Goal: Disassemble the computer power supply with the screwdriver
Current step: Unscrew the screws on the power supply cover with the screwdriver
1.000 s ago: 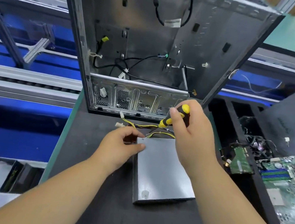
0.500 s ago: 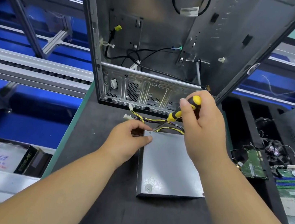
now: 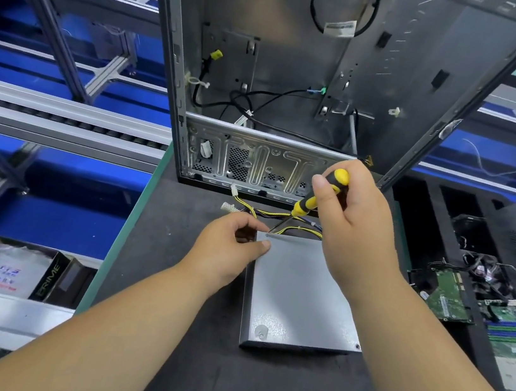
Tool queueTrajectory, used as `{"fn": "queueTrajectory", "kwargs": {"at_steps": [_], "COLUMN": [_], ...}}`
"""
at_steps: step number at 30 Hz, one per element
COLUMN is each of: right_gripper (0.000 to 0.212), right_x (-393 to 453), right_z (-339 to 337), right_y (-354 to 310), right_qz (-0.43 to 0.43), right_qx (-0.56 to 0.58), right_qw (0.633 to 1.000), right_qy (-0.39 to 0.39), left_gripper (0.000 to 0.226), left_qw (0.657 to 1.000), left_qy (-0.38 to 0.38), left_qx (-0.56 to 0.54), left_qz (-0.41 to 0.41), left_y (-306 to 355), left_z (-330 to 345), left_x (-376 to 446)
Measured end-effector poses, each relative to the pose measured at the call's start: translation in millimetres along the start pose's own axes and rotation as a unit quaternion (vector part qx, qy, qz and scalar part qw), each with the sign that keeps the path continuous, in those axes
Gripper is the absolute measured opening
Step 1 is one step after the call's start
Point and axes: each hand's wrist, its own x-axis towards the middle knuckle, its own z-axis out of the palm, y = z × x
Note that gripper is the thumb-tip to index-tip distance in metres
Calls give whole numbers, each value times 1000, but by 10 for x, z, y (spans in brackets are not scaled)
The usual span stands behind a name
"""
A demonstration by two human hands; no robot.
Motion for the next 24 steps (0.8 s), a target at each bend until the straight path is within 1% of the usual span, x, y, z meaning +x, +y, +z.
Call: {"fn": "queueTrajectory", "kwargs": {"at_steps": [3, 7, 9, 14, 17, 21, 23, 24], "right_gripper": [18, 19, 16, 16, 17, 11, 4, 10], "right_x": [8, 100, 153, 200, 199, 217, 228, 220], "right_z": [-10, -68, -88, -83, -71, -62, -66, -63], "right_y": [-20, -87, -114, -135, -125, -123, -116, -108], "right_qz": [-3, -11, -20, -13, -9, -37, -38, -29], "right_qx": [-15, -24, -26, -28, -21, -34, 1, 30], "right_qw": [1000, 996, 993, 993, 993, 991, 990, 989], "right_qy": [-27, -91, -110, -117, -115, -128, -138, -143], "left_gripper": [28, 25, 26, 28, 24, 22, 21, 21], "left_qw": [1000, 1000, 1000, 1000, 1000, 1000, 1000, 1000], "left_qy": [1, -3, -4, -6, -6, -7, -8, -8], "left_qx": [-1, -7, -7, 1, -6, -16, -14, -11], "left_qz": [1, 0, -1, 5, 2, -5, -5, -5], "left_y": [6, 5, 6, 6, 2, 3, 2, 1], "left_z": [-1, -2, -6, -16, -8, -1, -5, -8], "left_x": [-5, -3, -1, 0, 2, 1, -3, -6]}}
